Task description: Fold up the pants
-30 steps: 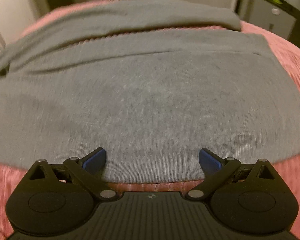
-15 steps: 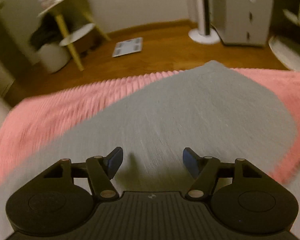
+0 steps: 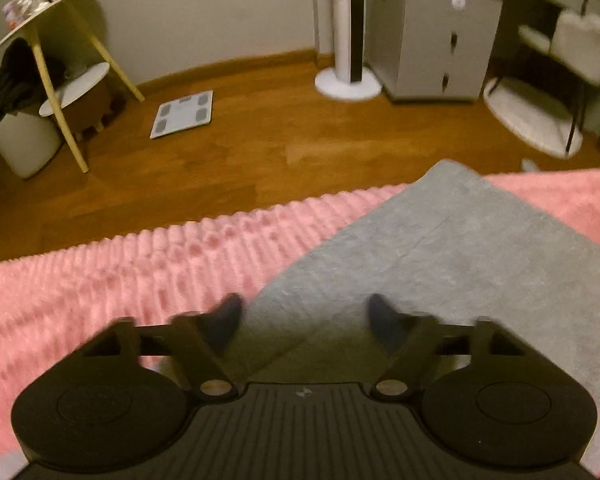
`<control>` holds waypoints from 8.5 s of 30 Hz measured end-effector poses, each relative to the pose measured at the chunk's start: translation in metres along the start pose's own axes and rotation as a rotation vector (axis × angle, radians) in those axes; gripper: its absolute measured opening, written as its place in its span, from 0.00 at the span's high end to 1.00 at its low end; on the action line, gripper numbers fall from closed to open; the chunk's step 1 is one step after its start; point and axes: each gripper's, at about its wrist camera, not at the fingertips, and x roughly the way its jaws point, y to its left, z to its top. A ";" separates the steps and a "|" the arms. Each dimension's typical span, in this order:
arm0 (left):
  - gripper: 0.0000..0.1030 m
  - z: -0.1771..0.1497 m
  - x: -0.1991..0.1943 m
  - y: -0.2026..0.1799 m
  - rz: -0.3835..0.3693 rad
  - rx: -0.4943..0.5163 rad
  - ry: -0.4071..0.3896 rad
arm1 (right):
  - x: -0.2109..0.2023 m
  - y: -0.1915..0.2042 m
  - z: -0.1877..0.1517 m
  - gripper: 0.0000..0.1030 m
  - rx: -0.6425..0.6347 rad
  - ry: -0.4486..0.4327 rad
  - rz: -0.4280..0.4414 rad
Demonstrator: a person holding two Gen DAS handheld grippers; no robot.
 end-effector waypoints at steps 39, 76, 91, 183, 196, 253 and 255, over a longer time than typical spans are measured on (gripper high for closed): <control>0.25 0.137 0.066 -0.082 -0.422 -0.236 0.231 | -0.137 -0.305 -0.232 0.96 0.461 -0.144 0.614; 0.92 0.109 -0.015 -0.024 -0.495 -0.343 0.265 | -0.109 -0.336 -0.234 0.95 0.699 -0.069 0.661; 0.88 0.017 -0.102 0.033 -0.461 -0.303 0.275 | -0.177 -0.375 -0.229 0.97 0.567 -0.255 0.337; 0.56 0.036 -0.044 0.213 -0.182 -0.602 0.240 | -0.192 -0.407 -0.273 0.86 0.557 -0.200 0.330; 0.18 0.000 -0.113 0.069 -0.526 -0.369 0.326 | -0.184 -0.385 -0.292 0.83 0.558 -0.061 0.518; 0.80 -0.044 -0.112 0.060 -0.569 -0.428 0.488 | -0.224 -0.339 -0.304 0.87 0.269 -0.016 0.392; 0.59 -0.039 -0.121 0.061 -0.558 -0.408 0.442 | -0.228 -0.355 -0.302 0.77 0.357 -0.039 0.393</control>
